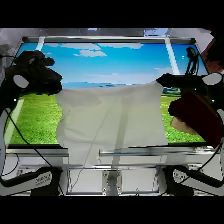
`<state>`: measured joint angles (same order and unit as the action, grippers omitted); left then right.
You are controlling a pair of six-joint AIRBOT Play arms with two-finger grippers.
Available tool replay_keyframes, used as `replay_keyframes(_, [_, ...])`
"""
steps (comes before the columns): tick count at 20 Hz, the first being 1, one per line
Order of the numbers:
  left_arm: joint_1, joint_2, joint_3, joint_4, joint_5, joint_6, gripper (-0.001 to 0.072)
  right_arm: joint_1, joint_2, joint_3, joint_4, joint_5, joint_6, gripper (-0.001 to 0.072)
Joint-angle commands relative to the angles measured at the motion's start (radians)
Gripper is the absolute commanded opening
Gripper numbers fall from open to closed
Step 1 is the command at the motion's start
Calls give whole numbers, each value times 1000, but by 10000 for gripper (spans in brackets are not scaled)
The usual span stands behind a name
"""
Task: Fold the shirts.
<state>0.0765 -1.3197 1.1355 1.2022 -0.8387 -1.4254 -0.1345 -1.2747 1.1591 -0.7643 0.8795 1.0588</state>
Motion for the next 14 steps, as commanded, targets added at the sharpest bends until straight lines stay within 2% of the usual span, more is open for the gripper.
replay_keyframes(1, [-11, -74, -20, 37, 109, -32, 13, 17, -79, -13, -28, -146, 8, 29])
replay_keyframes(4, [-5, -63, 29, 32, 39, -18, 13, -9, -72, -3, -49, -115, 21, 28])
replay_keyframes(7, [-3, -37, 70, 29, -142, 2, 12, -59, -66, -4, -58, -3, 26, 29])
replay_keyframes(10, [-3, -36, 46, 38, -317, 22, 12, -56, -66, -6, -152, 120, 41, 29])
replay_keyframes(14, [-3, -36, -39, 97, -329, 23, 13, -32, -66, -23, -248, 212, 74, 29])
